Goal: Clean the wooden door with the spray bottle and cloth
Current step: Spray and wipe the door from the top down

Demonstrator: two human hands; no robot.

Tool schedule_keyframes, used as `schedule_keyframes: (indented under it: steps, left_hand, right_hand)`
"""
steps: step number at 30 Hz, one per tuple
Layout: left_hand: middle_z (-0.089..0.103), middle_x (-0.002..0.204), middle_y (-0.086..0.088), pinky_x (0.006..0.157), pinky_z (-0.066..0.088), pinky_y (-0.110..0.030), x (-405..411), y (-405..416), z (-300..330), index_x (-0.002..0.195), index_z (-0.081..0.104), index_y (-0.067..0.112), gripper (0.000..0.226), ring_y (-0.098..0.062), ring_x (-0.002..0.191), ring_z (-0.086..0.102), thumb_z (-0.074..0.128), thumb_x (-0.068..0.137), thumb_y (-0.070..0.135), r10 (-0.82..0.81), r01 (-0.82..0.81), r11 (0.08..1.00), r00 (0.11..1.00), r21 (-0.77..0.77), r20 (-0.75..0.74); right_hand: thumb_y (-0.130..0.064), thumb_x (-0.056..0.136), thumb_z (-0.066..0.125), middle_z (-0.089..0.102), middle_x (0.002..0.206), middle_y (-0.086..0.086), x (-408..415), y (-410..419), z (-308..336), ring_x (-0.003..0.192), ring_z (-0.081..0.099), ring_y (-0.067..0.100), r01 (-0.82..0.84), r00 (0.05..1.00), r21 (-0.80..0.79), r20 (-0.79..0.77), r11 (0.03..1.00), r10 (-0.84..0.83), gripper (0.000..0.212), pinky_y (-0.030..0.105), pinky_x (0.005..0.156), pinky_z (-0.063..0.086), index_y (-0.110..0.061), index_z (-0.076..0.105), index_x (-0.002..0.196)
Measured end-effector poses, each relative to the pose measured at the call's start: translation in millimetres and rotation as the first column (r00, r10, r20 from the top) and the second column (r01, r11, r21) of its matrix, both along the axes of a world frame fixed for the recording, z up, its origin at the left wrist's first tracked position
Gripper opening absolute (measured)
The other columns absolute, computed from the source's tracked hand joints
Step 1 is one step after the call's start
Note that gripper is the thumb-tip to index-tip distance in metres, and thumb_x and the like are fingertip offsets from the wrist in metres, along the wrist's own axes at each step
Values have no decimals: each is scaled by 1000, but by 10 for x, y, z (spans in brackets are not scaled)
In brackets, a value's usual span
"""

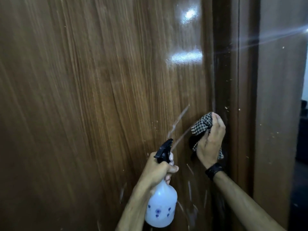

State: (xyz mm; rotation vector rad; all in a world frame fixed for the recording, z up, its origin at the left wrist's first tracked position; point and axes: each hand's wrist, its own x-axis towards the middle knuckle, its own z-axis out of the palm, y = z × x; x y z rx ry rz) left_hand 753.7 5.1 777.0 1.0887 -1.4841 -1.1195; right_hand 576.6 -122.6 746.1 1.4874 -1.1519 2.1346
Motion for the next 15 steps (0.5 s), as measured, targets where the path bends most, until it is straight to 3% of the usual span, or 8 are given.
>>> schedule_keyframes:
  steps: [6, 11, 15]
  left_hand:
    - [48, 80, -10, 49, 34, -27, -159, -105, -78, 88, 55, 13, 26, -14, 46, 39, 58, 85, -13, -13, 13, 999, 1000, 30, 7]
    - [47, 74, -7, 50, 34, -27, -143, -163, -87, 85, 54, 15, 29, -13, 45, 39, 58, 84, -14, 32, -31, 999, 999, 35, -20]
    - [52, 77, -7, 49, 33, -26, -91, -168, -86, 87, 56, 14, 31, -13, 44, 38, 57, 84, -17, 48, -46, 999, 997, 27, -68]
  right_hand:
    - [9, 97, 44, 40, 150, 17, -108, -153, 76, 141, 36, 29, -21, 986, 7, -165, 1000, 21, 54, 41, 121, 27, 1, 37, 150]
    - [8, 96, 45, 36, 152, 20, 49, -282, 275, 143, 33, 34, 20, 988, -32, -155, 999, -25, 55, 47, 121, 26, 2, 35, 150]
    - [2, 95, 44, 34, 154, 14, 389, -240, -264, 144, 32, 34, -46, 924, -95, -383, 994, 7, 57, 50, 120, 27, -2, 34, 151]
